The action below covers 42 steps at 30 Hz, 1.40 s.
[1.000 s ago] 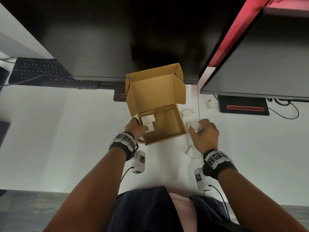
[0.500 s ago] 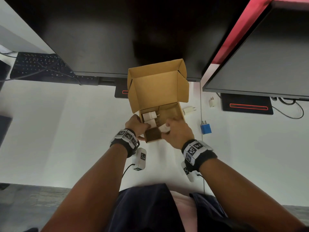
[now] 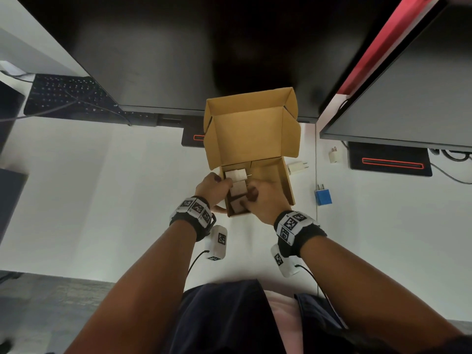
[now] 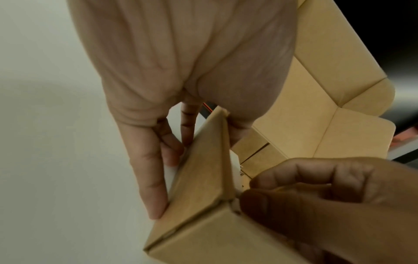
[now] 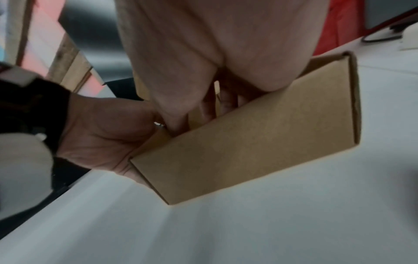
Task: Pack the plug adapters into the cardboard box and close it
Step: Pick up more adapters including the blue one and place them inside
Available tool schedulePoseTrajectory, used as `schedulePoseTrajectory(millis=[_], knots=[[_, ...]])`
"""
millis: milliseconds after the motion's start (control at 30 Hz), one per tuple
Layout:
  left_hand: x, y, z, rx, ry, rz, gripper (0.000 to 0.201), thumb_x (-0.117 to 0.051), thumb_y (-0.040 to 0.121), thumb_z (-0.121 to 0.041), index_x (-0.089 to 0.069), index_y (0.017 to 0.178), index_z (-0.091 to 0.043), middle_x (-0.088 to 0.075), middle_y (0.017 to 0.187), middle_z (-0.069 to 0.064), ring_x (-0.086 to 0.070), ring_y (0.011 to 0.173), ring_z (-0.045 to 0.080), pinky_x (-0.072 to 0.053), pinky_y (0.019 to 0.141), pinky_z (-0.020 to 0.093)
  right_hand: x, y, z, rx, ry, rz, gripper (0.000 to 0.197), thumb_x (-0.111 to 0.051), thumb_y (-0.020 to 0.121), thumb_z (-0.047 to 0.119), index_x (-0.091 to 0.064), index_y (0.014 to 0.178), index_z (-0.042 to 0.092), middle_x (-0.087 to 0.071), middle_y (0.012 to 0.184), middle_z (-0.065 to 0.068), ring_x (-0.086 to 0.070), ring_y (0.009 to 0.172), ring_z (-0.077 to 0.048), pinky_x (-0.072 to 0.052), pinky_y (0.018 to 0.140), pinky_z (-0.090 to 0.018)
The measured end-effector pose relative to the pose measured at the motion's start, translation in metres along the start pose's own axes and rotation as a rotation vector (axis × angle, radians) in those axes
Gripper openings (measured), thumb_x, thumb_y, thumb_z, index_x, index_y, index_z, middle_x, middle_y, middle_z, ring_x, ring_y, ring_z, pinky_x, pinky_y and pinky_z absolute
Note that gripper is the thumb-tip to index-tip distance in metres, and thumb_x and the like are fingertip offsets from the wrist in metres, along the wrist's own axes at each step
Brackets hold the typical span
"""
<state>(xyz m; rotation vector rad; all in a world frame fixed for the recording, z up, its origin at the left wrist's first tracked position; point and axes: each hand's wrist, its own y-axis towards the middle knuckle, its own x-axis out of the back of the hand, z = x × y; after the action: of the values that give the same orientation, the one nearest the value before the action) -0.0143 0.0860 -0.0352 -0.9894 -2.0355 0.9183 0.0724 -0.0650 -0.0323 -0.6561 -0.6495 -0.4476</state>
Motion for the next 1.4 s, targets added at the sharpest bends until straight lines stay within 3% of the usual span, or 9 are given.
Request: schedulePoseTrajectory(millis=[133,267,367,533,767,967,1100,1266,1400], knots=[[0.004,0.002,0.0,0.016,-0.039,0.052,0.04,-0.063,0.08,-0.039,-0.06,0.115,-0.019,-0.07,0.122,0.013,-0.069,0.112,0.034,-0.068,0.065,0.056,0.002,0.015,-0.001,-0.044,0.052,-0.05,0.047,-0.082,0.074,0.031,-0.059,0.114,0.023,-0.068,0.104,0.004,-0.064,0.093,-0.015,-0.057,0.082,-0.032],[0.008,0.001,-0.001,0.02,-0.073,0.079,0.041,-0.063,0.084,-0.045,-0.061,0.117,-0.02,-0.073,0.121,0.012,-0.07,0.111,0.033,-0.067,0.066,0.058,-0.001,0.034,0.001,-0.099,-0.01,0.047,0.059,-0.088,0.066,0.032,-0.058,0.116,0.025,-0.068,0.102,0.006,-0.065,0.094,-0.018,-0.052,0.077,-0.029],[0.009,-0.002,-0.003,0.026,-0.102,0.106,0.05,-0.057,0.082,-0.051,-0.06,0.121,-0.019,-0.071,0.125,0.013,-0.069,0.115,0.033,-0.067,0.07,0.06,-0.003,0.039,0.003,-0.101,-0.022,0.082,0.062,-0.088,0.066,0.028,-0.056,0.12,0.023,-0.068,0.103,0.002,-0.065,0.094,-0.021,-0.056,0.08,-0.035],[0.01,-0.001,-0.005,0.04,-0.123,0.129,0.063,-0.055,0.08,-0.063,-0.062,0.127,-0.021,-0.075,0.122,0.01,-0.072,0.11,0.031,-0.066,0.063,0.053,-0.008,0.036,0.002,-0.06,-0.008,0.028,0.056,-0.085,0.072,0.021,-0.058,0.121,0.019,-0.071,0.103,-0.001,-0.067,0.093,-0.022,-0.058,0.079,-0.036],[0.009,-0.001,-0.006,0.046,-0.123,0.11,0.059,-0.058,0.081,-0.061,-0.059,0.125,-0.021,-0.074,0.123,0.009,-0.072,0.109,0.03,-0.066,0.061,0.052,-0.011,0.029,0.0,-0.042,0.05,0.004,0.057,-0.085,0.073,0.021,-0.058,0.123,0.022,-0.071,0.105,-0.001,-0.068,0.093,-0.021,-0.06,0.079,-0.036],[0.008,-0.004,-0.005,0.037,-0.139,0.106,0.059,-0.056,0.08,-0.062,-0.06,0.124,-0.022,-0.073,0.122,0.01,-0.071,0.11,0.03,-0.066,0.064,0.053,-0.007,0.028,0.002,-0.066,0.127,-0.044,0.052,-0.083,0.074,0.029,-0.059,0.119,0.02,-0.071,0.099,0.003,-0.065,0.087,-0.014,-0.043,0.062,-0.017],[0.008,-0.003,-0.005,0.031,-0.129,0.095,0.064,-0.056,0.076,-0.064,-0.062,0.124,-0.021,-0.073,0.123,0.011,-0.07,0.111,0.031,-0.067,0.064,0.056,-0.006,0.027,0.004,-0.033,0.093,-0.007,0.042,-0.076,0.082,0.028,-0.061,0.121,0.02,-0.072,0.103,0.0,-0.067,0.093,-0.018,-0.05,0.072,-0.024],[0.006,-0.006,-0.003,0.006,-0.074,0.063,0.055,-0.069,0.074,-0.056,-0.058,0.117,-0.023,-0.069,0.124,0.011,-0.069,0.113,0.032,-0.067,0.065,0.057,0.006,0.018,0.004,-0.032,0.103,-0.087,0.036,-0.072,0.084,0.034,-0.061,0.114,0.018,-0.07,0.089,0.002,-0.066,0.082,-0.015,-0.054,0.071,-0.029],[0.002,-0.007,0.0,-0.008,-0.008,0.018,0.054,-0.077,0.078,-0.044,-0.055,0.123,-0.022,-0.063,0.129,0.01,-0.063,0.118,0.033,-0.068,0.063,0.051,0.037,-0.004,-0.002,0.041,0.141,-0.224,0.018,-0.069,0.089,0.032,-0.068,0.1,0.018,-0.069,0.084,0.008,-0.064,0.077,-0.004,-0.049,0.072,-0.015]])
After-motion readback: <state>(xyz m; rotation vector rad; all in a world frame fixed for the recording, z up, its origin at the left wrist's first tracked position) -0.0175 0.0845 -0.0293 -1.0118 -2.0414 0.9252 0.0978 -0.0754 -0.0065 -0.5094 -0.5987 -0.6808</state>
